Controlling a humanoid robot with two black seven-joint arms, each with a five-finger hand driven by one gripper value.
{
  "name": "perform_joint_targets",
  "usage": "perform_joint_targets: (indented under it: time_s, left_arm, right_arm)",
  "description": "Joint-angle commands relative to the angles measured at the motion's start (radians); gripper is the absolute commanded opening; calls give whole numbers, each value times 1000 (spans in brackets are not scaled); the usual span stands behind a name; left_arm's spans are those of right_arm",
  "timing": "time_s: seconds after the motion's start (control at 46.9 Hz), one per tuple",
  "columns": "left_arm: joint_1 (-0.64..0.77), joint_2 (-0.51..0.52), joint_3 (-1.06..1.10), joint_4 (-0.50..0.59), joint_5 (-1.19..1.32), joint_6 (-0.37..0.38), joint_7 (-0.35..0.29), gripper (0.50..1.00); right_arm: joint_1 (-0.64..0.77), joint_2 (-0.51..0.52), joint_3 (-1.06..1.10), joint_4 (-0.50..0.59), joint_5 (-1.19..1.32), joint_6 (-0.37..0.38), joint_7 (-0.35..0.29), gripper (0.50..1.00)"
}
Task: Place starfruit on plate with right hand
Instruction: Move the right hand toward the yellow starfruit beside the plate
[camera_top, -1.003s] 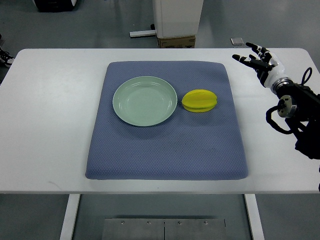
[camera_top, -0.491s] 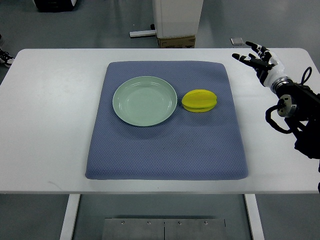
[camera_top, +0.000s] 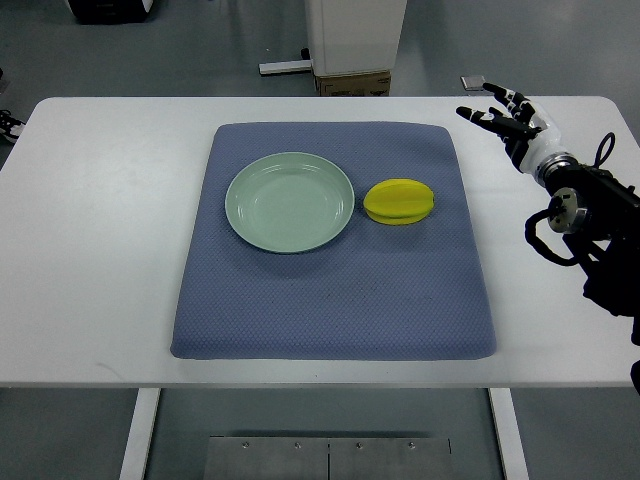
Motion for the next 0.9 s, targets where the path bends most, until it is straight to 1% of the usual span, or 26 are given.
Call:
perform_joint_targets:
  time_s: [0.0, 0.235, 0.405, 0.555, 0.725, 0.875]
  left_arm:
    - [0, 0, 0, 0, 0, 0, 0, 1000]
    - [0, 0, 0, 0, 0, 0, 0, 1000]
    - [0, 0, 0, 0, 0, 0, 0, 1000]
    - [0, 0, 0, 0, 0, 0, 0, 1000]
    - [0, 0, 0, 0, 0, 0, 0, 1000]
    - [0, 0, 0, 0, 0, 0, 0, 1000]
  right_arm:
    - [0, 3, -5, 0, 0, 1, 3, 1000]
    - [3, 2, -12, 8, -3, 10, 7, 1000]
    - [29, 2, -89, 9, -6, 30, 21, 1000]
    - [43, -1, -161, 11, -9, 45, 86, 1000]
    - [74, -13, -299, 12, -26, 137, 159, 1000]
    - [91, -38, -406, 40, -168, 172, 262, 1000]
